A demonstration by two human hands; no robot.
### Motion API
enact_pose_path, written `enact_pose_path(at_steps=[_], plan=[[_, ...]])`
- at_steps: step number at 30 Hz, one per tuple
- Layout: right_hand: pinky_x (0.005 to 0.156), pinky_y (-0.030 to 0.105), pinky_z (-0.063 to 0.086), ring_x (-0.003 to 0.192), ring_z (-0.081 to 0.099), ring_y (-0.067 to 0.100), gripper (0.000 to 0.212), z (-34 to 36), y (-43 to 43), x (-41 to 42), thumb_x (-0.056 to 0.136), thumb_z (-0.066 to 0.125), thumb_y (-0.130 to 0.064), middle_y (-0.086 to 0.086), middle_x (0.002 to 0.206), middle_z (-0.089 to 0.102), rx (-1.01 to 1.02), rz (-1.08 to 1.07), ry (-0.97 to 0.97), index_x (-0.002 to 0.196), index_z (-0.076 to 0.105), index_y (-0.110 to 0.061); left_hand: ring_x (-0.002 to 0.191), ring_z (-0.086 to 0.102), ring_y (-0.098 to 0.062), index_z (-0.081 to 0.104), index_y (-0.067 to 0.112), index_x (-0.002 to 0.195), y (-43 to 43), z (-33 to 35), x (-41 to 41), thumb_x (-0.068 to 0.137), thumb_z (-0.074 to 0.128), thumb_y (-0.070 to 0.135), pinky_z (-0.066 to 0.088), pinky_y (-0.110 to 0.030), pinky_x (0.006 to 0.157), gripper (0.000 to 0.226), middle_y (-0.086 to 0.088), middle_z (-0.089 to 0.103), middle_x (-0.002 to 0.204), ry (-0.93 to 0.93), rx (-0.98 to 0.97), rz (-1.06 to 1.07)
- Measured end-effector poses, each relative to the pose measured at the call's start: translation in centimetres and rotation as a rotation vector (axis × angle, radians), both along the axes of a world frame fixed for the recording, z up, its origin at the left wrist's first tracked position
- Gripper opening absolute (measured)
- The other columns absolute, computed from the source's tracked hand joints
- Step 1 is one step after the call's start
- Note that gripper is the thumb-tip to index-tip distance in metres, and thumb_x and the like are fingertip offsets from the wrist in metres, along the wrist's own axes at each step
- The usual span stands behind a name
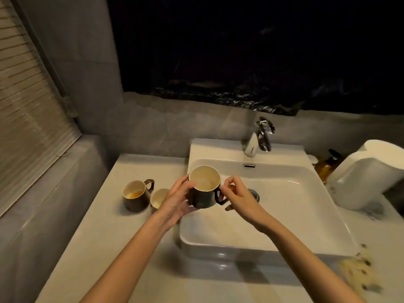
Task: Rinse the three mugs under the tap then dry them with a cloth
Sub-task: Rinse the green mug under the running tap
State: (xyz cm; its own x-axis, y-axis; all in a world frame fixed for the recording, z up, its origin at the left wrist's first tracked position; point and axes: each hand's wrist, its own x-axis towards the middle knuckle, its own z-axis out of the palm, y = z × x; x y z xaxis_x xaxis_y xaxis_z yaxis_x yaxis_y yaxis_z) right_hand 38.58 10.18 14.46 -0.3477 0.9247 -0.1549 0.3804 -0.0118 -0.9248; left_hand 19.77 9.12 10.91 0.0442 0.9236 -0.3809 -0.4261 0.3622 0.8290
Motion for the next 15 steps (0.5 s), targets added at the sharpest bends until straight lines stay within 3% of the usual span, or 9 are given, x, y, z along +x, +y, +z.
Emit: enact_pose_path(at_steps=[4,8,11,13,15], plan=[[0.075,0.026,0.053,0.085,0.061,0.009,0.022,1.2,2.1,6.9,0.099,0.048,-0.028,-0.004,0.119,0.057,0.163,-0.010,-0.195,0.120,0.049,-0.022,0.119,0.050,-0.037,0.056,0.029,0.120,2.0,-0.7,5.7,0.085,0.065,0.026,0.055,-0.051,0.083,0.036,-0.011,0.050,0.127,-0.014,-0.035,0.036],[0.075,0.011,0.043,0.092,0.056,0.002,0.029,3.2,5.5,12.4,0.099,0.049,-0.025,-0.010,0.127,0.056,0.416,-0.099,-0.279,0.127,0.054,-0.027,0.119,0.050,-0.036,0.056,0.025,0.123,4.1,-1.1,9.8,0.084,0.067,0.024,0.052,-0.056,0.087,0.041,-0.012,0.052,0.127,0.006,-0.070,0.091],[0.088,0.019,0.047,0.105,0.054,0.006,0.034,4.8,8.9,14.5,0.098,0.049,-0.023,-0.007,0.131,0.055,0.565,-0.138,-0.341,0.131,0.053,-0.025,0.117,0.051,-0.034,0.057,0.023,0.122,5.6,-0.9,12.2,0.083,0.068,0.021,0.052,-0.057,0.086,0.040,-0.011,0.054,0.123,0.003,-0.094,0.122],[0.100,0.024,0.041,0.118,0.052,0.010,0.036,5.6,11.1,14.9,0.097,0.051,-0.020,-0.003,0.134,0.055,0.664,-0.132,-0.383,0.133,0.053,-0.021,0.116,0.050,-0.033,0.058,0.023,0.122,6.6,-0.8,13.3,0.082,0.069,0.021,0.053,-0.057,0.085,0.041,-0.010,0.055,0.122,0.012,-0.106,0.129],[0.102,0.022,0.035,0.125,0.049,0.014,0.040,6.0,13.2,14.9,0.095,0.055,-0.018,0.000,0.138,0.054,0.714,-0.115,-0.444,0.135,0.052,-0.018,0.116,0.050,-0.032,0.059,0.022,0.121,7.5,-0.7,14.1,0.082,0.070,0.021,0.054,-0.056,0.082,0.040,-0.011,0.055,0.123,0.027,-0.114,0.130]])
